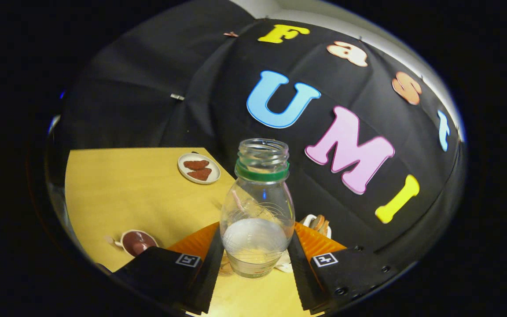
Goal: Take the bottle from table, then pour the juice into the cup, finally place the bottle on the coaster
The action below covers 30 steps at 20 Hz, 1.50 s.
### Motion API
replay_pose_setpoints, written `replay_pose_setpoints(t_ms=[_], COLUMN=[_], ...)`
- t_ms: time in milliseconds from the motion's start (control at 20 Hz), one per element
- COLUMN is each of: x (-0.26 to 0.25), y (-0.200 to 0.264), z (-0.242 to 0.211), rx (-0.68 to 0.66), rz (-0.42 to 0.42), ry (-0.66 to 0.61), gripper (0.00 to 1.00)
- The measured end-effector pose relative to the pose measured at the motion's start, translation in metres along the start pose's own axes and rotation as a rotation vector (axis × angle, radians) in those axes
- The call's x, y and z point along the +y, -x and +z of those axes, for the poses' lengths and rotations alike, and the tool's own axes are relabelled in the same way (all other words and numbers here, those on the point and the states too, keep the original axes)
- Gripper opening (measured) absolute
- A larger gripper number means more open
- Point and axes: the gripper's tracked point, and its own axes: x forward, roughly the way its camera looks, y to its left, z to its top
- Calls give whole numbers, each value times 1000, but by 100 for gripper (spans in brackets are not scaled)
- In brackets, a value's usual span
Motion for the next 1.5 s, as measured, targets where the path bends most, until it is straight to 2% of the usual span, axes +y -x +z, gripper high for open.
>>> replay_pose_setpoints(t_ms=[300, 500, 900, 1300, 1500], x=[-8, -1, 10, 21, 13], y=[-22, -46, -84, -92, -96], z=[-26, -63, -104, -133, -133], rx=[-67, -48, -48, -14, -15], rz=[64, 84, 111, 132, 109], ry=[-258, -385, -326, -323, -338], gripper=[77, 77, 77, 79, 80])
